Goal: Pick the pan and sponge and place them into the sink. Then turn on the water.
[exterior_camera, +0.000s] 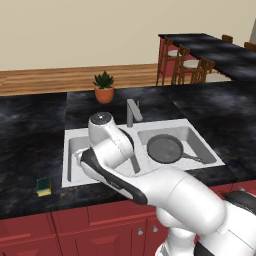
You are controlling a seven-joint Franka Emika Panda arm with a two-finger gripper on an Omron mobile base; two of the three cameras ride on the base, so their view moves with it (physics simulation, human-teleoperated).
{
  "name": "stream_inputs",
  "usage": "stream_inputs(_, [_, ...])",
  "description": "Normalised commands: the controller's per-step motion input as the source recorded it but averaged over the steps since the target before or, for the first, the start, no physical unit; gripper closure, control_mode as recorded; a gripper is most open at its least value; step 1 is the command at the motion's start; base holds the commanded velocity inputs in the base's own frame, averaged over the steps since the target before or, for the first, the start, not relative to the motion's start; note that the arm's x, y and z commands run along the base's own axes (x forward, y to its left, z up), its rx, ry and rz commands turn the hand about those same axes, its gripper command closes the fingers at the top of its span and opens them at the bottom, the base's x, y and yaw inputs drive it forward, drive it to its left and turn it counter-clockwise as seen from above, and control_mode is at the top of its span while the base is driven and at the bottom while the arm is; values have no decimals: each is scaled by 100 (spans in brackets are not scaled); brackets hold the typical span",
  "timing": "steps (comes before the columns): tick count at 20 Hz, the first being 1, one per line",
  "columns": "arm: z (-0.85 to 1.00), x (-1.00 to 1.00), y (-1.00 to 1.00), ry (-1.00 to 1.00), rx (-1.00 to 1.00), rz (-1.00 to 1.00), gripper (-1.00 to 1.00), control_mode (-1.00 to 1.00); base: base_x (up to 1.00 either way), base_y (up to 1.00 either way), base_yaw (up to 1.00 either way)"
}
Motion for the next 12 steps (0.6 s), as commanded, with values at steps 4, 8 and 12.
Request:
stream_inputs(4, [0,1,48,6,0,-2,-100,-100,0,0,0])
stream_inputs(8, [0,3,47,6,0,-1,-100,-100,0,0,0])
stream_inputs(12, [-1,6,46,4,0,-1,-100,-100,0,0,0])
